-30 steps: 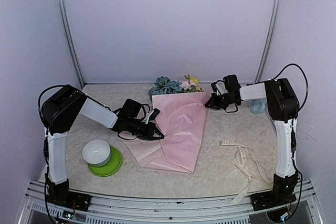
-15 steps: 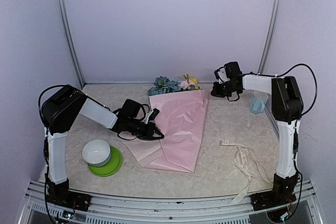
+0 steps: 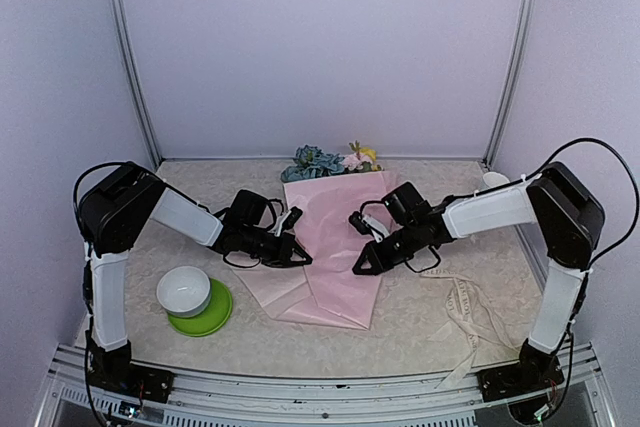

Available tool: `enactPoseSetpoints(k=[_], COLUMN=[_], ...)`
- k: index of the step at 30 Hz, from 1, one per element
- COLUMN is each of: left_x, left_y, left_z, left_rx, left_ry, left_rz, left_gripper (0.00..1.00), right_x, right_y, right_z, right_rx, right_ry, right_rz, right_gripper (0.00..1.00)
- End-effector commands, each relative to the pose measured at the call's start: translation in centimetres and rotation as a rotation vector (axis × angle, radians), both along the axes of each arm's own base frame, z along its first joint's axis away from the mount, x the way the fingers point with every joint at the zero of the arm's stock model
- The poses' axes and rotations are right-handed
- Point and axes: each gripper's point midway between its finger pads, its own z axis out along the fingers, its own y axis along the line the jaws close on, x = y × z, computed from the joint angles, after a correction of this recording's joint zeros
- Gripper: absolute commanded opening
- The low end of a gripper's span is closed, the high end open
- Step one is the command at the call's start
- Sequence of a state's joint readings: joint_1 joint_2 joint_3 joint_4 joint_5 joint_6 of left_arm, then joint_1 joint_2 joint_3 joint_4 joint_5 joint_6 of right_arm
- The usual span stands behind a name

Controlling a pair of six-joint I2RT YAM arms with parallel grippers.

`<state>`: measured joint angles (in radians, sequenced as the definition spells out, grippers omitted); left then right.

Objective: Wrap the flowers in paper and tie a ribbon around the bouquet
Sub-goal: Press the fold line on the 2/3-folded wrapping paper.

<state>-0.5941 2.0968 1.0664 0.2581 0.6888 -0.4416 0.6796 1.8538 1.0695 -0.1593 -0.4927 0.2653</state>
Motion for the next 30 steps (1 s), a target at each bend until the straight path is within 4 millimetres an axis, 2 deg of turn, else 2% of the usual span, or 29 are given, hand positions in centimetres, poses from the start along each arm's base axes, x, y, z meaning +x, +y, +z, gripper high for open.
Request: enactPoseSetpoints(k=[1, 7, 9, 13, 15, 17, 21, 25, 26, 28, 30], left_x=[-0.5, -0.6, -0.6, -0.7, -0.7, -0.7, -0.7, -0.7, -0.7, -0.7, -0.7], left_y=[1.3, 1.5, 1.5, 1.4, 1.4, 1.4, 1.4, 1.4, 1.4, 1.4, 1.4], left_z=[-2.0, -2.0, -2.0, -2.0, -2.1, -2.1, -2.1, -2.1, -2.1, -2.1, -2.1], left_rx=[0.050, 0.047, 0.046, 0.044, 0.043, 0.044, 0.041, 0.040, 0.040, 0.040, 0.040], left_ry=[0.051, 0.047, 0.047, 0.047, 0.049, 0.049, 0.050, 0.054, 0.052, 0.052, 0.051], left_rz=[0.025, 0.023, 0.023, 0.022, 0.021, 0.019, 0.021, 0.023, 0.023, 0.023, 0.023], left_gripper=[0.00, 0.00, 0.00, 0.00, 0.00, 0.00, 0.00, 0.00, 0.00, 0.00, 0.00], right_x=[0.1, 1.1, 2.0, 4.5, 5.4, 5.7, 4.4, 4.0, 3.4, 0.3, -2.4], right_y=[-2.5, -8.1, -9.7, -12.0, -12.3, -10.9, -4.6, -1.6, -0.6, 2.7, 4.9], right_z=[-3.0, -6.1, -5.3, -2.2, -1.1, 0.1, 3.0, 2.8, 2.7, 3.4, 3.9], right_rx=[-0.075, -0.244, -0.247, -0.245, -0.262, -0.240, -0.084, 0.046, 0.071, 0.168, 0.220], right_ry=[0.054, 0.120, 0.103, 0.031, 0.000, -0.033, -0.115, -0.063, -0.052, -0.034, -0.017], right_rz=[-0.108, -0.240, -0.279, -0.363, -0.366, -0.328, -0.148, -0.111, -0.082, 0.051, 0.148], right_gripper=[0.00, 0.00, 0.00, 0.00, 0.00, 0.00, 0.00, 0.00, 0.00, 0.00, 0.00])
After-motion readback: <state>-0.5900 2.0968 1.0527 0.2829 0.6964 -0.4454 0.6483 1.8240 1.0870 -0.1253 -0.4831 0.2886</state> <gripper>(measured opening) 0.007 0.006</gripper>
